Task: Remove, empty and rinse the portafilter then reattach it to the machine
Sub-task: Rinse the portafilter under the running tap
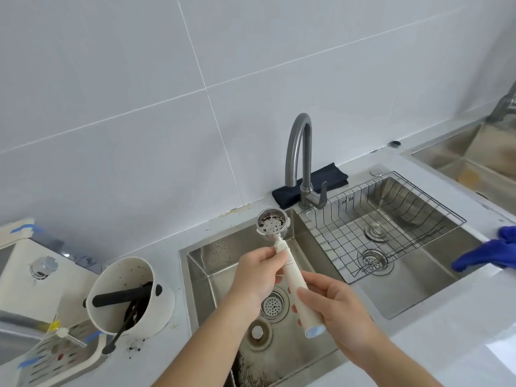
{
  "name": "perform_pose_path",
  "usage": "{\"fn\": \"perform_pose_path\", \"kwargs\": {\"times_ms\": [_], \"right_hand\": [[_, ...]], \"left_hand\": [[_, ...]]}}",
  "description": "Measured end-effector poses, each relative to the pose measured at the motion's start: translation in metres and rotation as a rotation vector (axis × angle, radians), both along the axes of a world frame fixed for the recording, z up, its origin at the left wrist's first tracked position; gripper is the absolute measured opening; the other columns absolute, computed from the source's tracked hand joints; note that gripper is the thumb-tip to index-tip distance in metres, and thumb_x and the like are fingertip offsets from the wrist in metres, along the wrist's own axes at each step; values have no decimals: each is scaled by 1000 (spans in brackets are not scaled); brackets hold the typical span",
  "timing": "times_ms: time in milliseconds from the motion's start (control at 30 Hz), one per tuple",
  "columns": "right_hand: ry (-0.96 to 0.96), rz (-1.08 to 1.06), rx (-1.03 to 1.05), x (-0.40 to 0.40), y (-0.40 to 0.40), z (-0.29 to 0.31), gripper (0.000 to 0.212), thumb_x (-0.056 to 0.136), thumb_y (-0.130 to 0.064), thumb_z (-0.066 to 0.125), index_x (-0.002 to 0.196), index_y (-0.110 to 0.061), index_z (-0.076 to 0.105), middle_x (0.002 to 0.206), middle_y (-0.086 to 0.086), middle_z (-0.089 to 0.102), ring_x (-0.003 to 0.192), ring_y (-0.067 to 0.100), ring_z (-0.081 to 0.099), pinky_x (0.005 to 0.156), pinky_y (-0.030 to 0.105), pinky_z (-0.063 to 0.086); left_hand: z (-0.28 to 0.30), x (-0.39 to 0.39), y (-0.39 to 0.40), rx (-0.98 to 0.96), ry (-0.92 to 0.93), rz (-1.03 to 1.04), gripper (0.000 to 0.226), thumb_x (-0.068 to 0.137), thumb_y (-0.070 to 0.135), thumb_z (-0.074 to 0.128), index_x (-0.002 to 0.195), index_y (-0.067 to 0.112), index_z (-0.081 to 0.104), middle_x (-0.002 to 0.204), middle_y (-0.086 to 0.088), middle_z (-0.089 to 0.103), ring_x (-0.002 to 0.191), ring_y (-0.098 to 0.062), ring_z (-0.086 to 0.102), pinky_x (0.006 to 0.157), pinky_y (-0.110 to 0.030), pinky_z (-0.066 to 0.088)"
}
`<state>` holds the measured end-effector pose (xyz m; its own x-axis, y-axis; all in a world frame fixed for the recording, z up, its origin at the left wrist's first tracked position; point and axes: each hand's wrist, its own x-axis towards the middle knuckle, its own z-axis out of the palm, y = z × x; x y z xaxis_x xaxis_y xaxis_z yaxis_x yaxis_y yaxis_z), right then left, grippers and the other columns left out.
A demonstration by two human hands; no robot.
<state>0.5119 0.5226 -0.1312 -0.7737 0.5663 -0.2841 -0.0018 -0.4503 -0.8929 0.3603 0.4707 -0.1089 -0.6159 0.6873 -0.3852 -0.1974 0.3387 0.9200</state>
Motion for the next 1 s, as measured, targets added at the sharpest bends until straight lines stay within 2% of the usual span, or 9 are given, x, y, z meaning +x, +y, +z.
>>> {"fn": "perform_pose_path", "kwargs": {"times_ms": [233, 333, 433, 567, 767, 833, 900, 933, 1000], "right_hand": [[-20, 10, 59, -6, 19, -12, 40, 78, -16, 67, 112, -34, 76, 108, 9, 77, 92, 22, 70, 79, 35, 54], [-27, 20, 55, -8, 28, -18, 40, 79, -13, 67, 116, -23, 75, 111, 8, 77, 97, 22, 70, 74, 25, 53], [-35, 30, 48, -10, 37, -24, 38, 82, -8, 67, 118, -17, 72, 109, 7, 77, 91, 18, 72, 68, 20, 53], [-113, -68, -16, -17, 49, -34, 31, 92, 7, 62, 117, -9, 67, 103, 7, 79, 88, 20, 75, 70, 26, 58], [-248, -191, 94, -31, 110, -34, 27, 94, -2, 63, 118, -12, 69, 92, -1, 79, 81, 14, 74, 74, 26, 61], [-315, -219, 153, -39, 137, -32, 26, 94, -11, 65, 118, -19, 69, 88, -5, 79, 80, 10, 75, 80, 34, 62], [-402, -238, 264, -48, 164, -30, 28, 93, -21, 67, 120, -27, 67, 91, -5, 78, 79, 7, 75, 69, 32, 63], [-446, -246, 330, -53, 176, -30, 31, 92, -25, 66, 124, -28, 66, 94, -7, 77, 79, 7, 75, 55, 23, 59], [-520, -265, 451, -65, 199, -30, 37, 93, -28, 64, 130, -27, 63, 99, -10, 73, 80, 13, 74, 45, 16, 47]], "left_hand": [[-10, -12, 18, -6, -24, 40, 12, 89, 24, 67, 85, 19, 76, 80, 0, 76, 82, -15, 71, 75, -31, 57], [-13, -17, 24, 1, -34, 51, 14, 89, 22, 67, 80, 18, 77, 82, -5, 75, 83, -18, 70, 82, -36, 59], [-17, -22, 31, 7, -60, 67, 15, 89, 20, 67, 77, 17, 77, 81, -6, 74, 80, -18, 69, 82, -36, 59], [-23, -29, 39, 1, -85, 70, 13, 90, 17, 67, 83, 12, 76, 80, -6, 72, 75, -14, 68, 72, -26, 58], [-32, -37, 48, -42, -99, 46, 10, 89, 11, 66, 84, 10, 75, 77, -4, 69, 71, -11, 65, 64, -20, 55], [-34, -39, 51, -47, -116, 36, 10, 89, 9, 66, 85, 10, 75, 74, -1, 70, 67, -8, 66, 61, -18, 53], [-38, -42, 54, -55, -124, 32, 10, 89, 9, 66, 86, 11, 75, 73, 1, 71, 66, -7, 67, 61, -19, 53], [-39, -43, 55, -61, -125, 31, 10, 88, 9, 66, 87, 12, 76, 73, 2, 72, 67, -7, 67, 61, -19, 53], [-41, -45, 55, -68, -129, 24, 10, 87, 8, 67, 88, 12, 76, 73, 2, 72, 67, -8, 66, 62, -20, 54]]}}
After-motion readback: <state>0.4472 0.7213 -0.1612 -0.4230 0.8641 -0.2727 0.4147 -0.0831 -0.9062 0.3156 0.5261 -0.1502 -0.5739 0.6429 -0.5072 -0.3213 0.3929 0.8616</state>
